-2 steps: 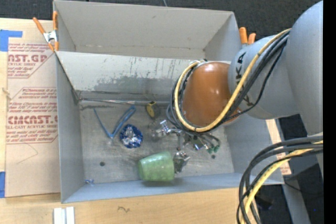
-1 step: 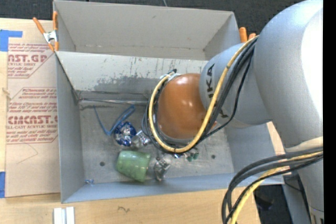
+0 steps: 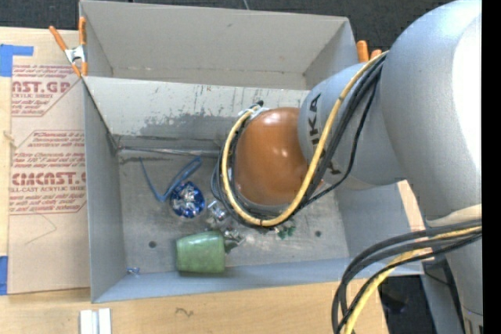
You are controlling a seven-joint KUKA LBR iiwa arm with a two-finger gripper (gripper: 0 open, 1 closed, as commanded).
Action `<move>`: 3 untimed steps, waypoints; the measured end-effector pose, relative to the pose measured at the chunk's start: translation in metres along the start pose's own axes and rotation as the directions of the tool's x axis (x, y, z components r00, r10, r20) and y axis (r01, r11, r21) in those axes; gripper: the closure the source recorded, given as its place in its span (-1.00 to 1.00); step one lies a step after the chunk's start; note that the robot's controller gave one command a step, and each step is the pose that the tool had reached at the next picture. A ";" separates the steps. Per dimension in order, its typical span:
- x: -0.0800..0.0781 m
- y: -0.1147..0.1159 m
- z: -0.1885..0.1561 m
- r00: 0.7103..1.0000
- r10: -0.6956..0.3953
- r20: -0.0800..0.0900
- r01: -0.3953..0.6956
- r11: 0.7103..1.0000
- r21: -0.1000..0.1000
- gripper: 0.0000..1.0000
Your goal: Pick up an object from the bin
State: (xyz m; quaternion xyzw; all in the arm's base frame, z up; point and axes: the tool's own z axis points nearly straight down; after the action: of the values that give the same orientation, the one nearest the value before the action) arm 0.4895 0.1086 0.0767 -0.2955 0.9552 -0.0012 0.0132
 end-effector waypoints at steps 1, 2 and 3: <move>-0.014 0.024 0.001 0.999 0.040 -0.002 -0.040 0.999 0.005 1.00; -0.014 0.024 0.001 0.999 0.040 -0.001 -0.040 0.999 0.004 1.00; -0.014 0.024 0.001 0.999 0.040 -0.001 -0.040 0.999 0.004 1.00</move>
Offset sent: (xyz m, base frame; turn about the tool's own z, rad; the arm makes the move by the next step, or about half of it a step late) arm -0.0106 0.0297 -0.0067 0.0364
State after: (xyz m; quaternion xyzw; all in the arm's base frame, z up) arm 0.4877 0.1364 0.0761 -0.2762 0.9610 -0.0030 0.0133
